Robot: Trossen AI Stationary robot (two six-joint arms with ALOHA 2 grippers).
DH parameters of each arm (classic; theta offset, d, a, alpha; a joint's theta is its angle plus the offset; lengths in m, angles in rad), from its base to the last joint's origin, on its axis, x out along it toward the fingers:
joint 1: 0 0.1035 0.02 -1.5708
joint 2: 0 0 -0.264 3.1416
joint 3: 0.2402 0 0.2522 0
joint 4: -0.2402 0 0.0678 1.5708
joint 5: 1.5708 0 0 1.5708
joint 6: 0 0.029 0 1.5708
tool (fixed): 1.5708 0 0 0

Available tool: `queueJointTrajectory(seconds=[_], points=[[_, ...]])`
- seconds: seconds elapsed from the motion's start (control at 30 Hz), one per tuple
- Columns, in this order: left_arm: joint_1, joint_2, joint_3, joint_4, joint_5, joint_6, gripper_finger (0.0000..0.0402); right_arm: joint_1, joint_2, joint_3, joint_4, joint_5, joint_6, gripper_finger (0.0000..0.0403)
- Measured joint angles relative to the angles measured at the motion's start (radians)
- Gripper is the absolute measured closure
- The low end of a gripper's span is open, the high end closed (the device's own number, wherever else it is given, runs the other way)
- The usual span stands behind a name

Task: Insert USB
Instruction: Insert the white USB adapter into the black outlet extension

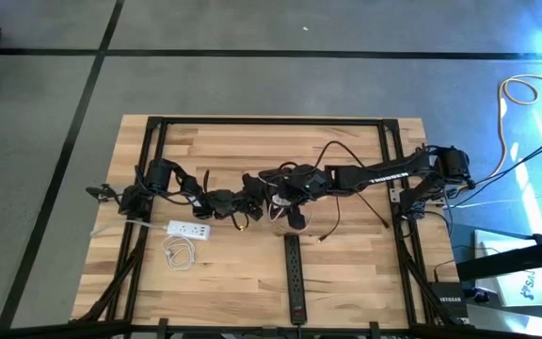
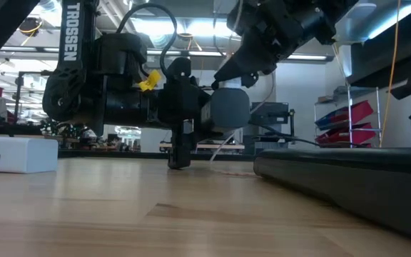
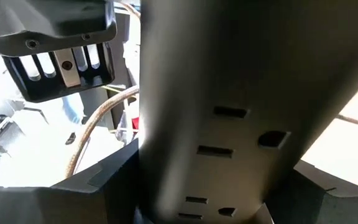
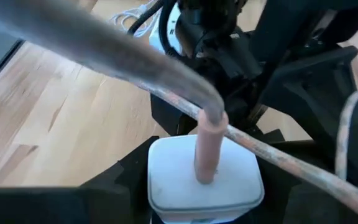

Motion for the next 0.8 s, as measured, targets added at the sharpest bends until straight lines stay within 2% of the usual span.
queueJointTrajectory(seconds=[0.2,0.33,0.5,0.8], points=[[0.000,0.000,0.003,-0.005,0.006,0.015,0.0141,0.002,-0.004,0.006,-0.109,0.017,-0.034,0.0233],[0.000,0.000,0.003,-0.002,0.001,0.004,0.0141,0.004,-0.003,0.002,-0.068,0.028,-0.032,0.0233],[0.000,0.000,0.002,0.002,-0.003,-0.005,0.0141,0.001,0.003,-0.002,0.042,-0.018,-0.032,0.0233],[-0.004,0.000,0.003,0.000,-0.005,-0.018,0.0141,0.005,-0.004,0.002,-0.043,0.040,-0.069,0.0224]])
